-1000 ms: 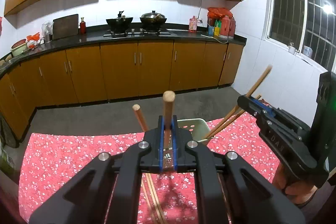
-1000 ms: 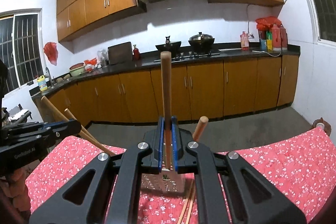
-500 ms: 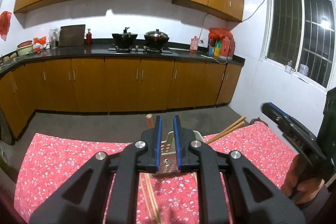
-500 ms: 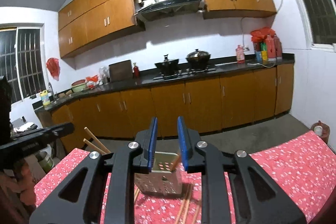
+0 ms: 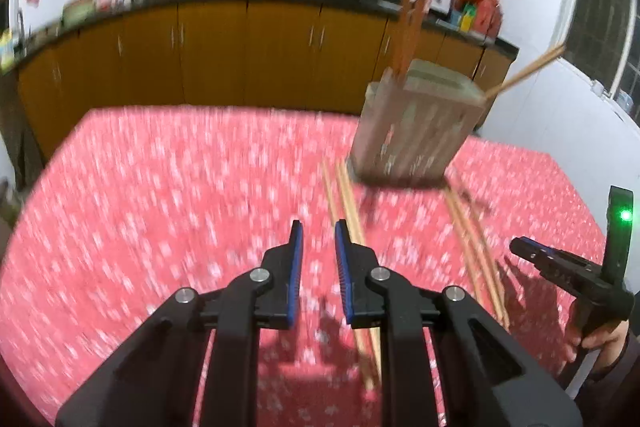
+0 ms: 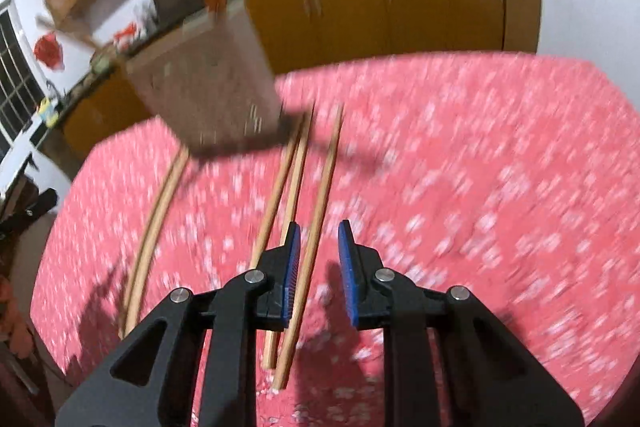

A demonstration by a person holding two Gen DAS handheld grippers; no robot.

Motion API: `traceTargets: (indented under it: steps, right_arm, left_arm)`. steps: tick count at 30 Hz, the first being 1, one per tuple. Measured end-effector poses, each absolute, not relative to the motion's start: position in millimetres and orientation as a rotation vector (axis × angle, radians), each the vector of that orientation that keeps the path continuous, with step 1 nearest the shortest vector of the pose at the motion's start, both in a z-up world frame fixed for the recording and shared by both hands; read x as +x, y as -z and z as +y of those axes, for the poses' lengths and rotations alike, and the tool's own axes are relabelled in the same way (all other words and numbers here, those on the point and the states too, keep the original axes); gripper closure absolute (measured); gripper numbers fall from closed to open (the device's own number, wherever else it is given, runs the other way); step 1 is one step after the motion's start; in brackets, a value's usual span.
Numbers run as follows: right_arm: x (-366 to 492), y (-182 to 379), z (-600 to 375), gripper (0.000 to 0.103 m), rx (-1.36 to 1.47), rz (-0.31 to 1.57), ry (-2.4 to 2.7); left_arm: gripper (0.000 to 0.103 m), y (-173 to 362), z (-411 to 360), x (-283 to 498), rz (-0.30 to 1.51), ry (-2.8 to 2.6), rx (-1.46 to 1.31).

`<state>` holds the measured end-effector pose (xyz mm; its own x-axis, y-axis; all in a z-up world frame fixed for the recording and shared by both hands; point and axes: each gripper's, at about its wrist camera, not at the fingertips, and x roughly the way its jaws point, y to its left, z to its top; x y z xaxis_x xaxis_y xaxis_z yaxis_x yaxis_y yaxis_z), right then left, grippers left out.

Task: Organize utensils
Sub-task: 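Lower the right gripper onto another chopstick and close on it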

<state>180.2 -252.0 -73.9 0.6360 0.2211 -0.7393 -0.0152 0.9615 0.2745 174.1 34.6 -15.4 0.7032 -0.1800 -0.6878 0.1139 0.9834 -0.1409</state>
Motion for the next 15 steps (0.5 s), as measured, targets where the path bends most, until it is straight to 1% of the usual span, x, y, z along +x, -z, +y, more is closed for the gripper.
traceTargets:
  steps: [6, 7, 8, 10, 15]
  right_arm:
    - [190.3, 93.9, -237.8, 0.082, 0.215, 0.914, -0.127]
    - [189.7, 95.1, -236.5, 0.084, 0.203, 0.906, -0.123]
    - [189.2, 96.4, -234.8, 0.089, 0.178, 0.900, -0.112]
    - [186.9, 97.5, -237.6, 0.094, 0.167, 0.895, -0.098]
    - [183.8, 96.0, -262.7, 0.096, 0.197, 0.884, -0.008]
  left_arm:
    - [0.085, 56.9, 40.3, 172.9, 0.857, 0.169, -0.167]
    - [0.085, 60.5, 39.3, 172.8, 0.862, 0.174, -0.174]
    - [0.085, 63.8, 38.3, 171.8, 0.867, 0.178, -0.178]
    - [0.085, 68.4, 36.2, 172.0, 0.876, 0.188, -0.186]
    - [0.085, 77.8, 24.9, 172.5, 0.895, 0.215, -0.186]
